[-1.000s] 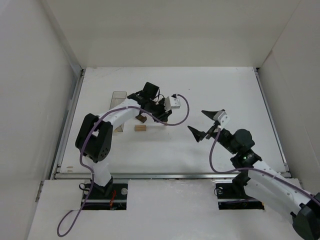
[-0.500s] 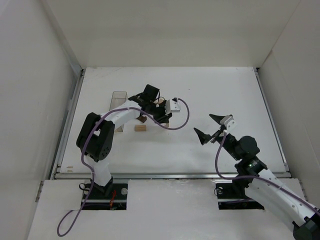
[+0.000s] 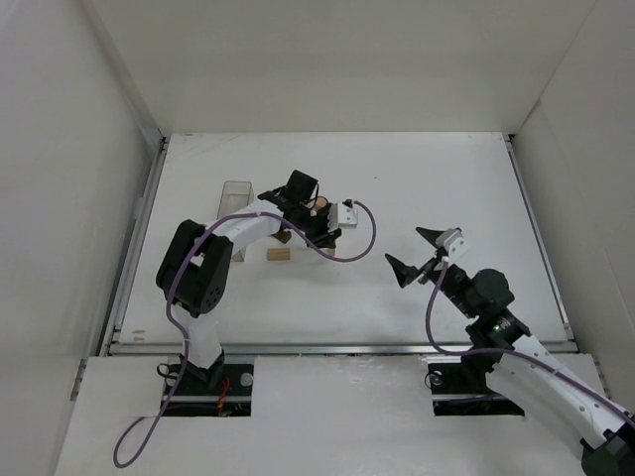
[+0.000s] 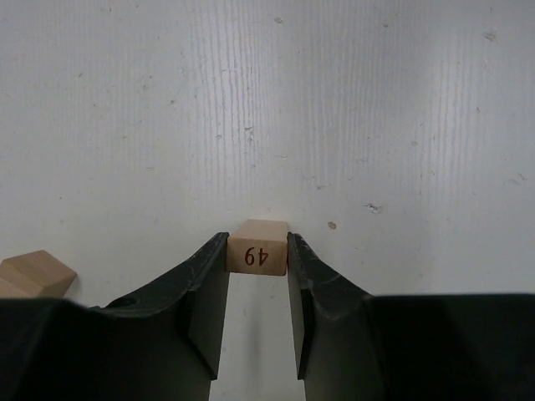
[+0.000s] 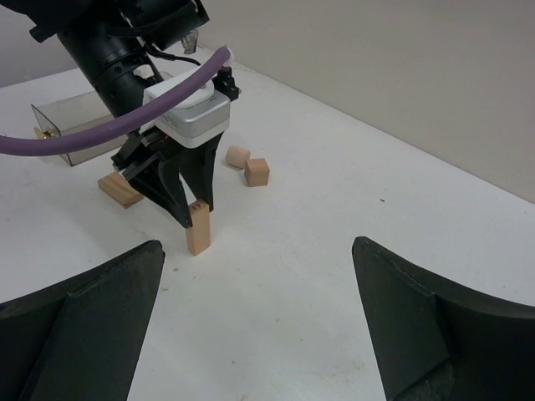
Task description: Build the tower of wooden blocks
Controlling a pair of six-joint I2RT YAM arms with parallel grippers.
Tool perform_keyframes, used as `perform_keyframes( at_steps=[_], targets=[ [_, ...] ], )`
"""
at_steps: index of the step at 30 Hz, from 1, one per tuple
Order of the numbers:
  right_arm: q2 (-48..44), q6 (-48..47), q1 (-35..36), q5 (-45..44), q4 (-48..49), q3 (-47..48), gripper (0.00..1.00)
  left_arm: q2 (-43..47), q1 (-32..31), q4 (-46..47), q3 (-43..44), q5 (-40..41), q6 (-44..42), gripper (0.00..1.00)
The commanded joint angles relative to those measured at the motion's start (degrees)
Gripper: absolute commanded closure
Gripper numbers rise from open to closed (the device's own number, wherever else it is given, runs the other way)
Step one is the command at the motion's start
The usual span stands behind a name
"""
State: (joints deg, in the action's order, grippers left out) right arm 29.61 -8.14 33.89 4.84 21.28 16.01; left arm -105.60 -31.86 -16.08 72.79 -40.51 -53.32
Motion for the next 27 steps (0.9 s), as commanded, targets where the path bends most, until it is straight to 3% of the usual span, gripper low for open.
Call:
perform_keyframes(
  at_steps=[1,18,20,23,24,25,27],
  targets=[
    [-0.5,-0.5,0.6,-1.3,0.3,1.2,0.00,0.1,-0.2,-2.2,0.7,-2.0,0.2,0.86],
    [-0.5,-1.0,0.6,-1.9,-0.7,2.3,0.00,0.7,0.9,-2.7,0.7,-4.3,0.2,0.51],
    [-0.5,-1.0,0.6,-1.9,-1.2,2.3,0.00,1.2,0.9,-2.7,0.7,-4.3,0.2,0.44],
    [-0.5,-1.0,0.6,-1.9,-1.2,2.8,0.00,1.7,0.9,-4.0,0.7,-5.4,0.2,0.25],
    [-0.5,-1.0,0.6,-1.9,-1.2,2.8,0.00,2.6,1.4,-4.7,1.2,-6.2,-0.5,0.16],
    [-0.5,-1.0,0.6,-1.9,-1.2,2.8,0.00,3.1,2.2,-5.2,1.2,-6.8,-0.6,0.00],
    [-0.5,-1.0,0.6,-1.9,-1.2,2.8,0.00,4.9,3.3,-6.3,1.2,-7.4,-1.8,0.00]
  ],
)
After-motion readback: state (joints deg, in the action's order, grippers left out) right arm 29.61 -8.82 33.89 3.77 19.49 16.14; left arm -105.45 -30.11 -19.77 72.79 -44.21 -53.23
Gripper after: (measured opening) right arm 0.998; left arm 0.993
